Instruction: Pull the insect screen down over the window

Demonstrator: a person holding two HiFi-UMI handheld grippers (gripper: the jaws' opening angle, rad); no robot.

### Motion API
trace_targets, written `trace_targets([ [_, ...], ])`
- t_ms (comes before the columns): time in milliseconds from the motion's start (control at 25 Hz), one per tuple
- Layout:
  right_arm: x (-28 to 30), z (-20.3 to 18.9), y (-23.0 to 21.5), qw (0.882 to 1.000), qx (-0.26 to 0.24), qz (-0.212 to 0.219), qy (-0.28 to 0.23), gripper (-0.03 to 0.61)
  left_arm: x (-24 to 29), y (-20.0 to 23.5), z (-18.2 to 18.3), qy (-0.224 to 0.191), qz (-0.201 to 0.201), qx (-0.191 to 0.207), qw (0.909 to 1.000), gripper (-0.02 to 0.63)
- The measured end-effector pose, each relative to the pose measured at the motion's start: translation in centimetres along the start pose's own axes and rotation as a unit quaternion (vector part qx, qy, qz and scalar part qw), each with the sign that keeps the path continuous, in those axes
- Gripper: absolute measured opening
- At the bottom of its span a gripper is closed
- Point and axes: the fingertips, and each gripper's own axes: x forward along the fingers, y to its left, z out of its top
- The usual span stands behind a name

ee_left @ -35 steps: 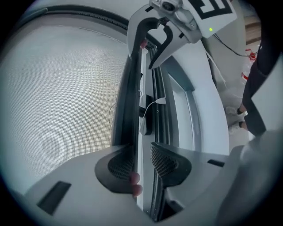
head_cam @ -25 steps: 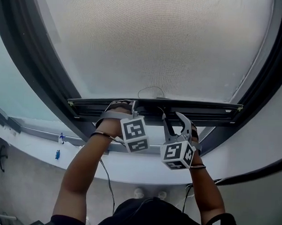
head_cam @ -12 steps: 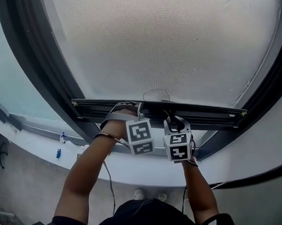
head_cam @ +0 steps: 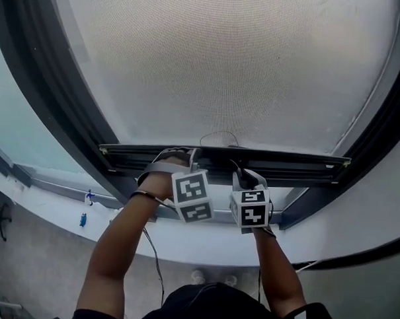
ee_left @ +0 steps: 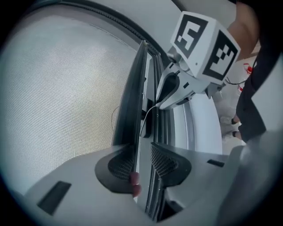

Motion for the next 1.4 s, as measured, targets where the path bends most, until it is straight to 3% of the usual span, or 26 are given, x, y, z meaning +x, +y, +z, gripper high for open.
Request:
trace_targets([
  [560,-0.4,0.7,0.2,1.0,-0.004,0.0,-0.014,0.057,-0.1,0.1,-0.1,-0.006,-0.012,-0.006,0.9999,0.115],
  [920,-4.4,1.0,-0.2,0.999,0.013,0.003,-0.038,0.057,-0.1,0.0,-0.2,-0.002,-0.014,-0.005,0.9999,0.115],
  [1200,-9.1,-1.2,0.3,0.999,0.026,0.01,-0.041,0.057,-0.1,-0.1,-0.2,-0.001,-0.016,-0.008,0.9998,0.115],
  [1400,-10.3,-6.5,1.8,1.0,-0.011,0.016,-0.004,0.057,-0.1,0.1,-0.2,0.0,-0.013,-0.006,0.9999,0.115],
])
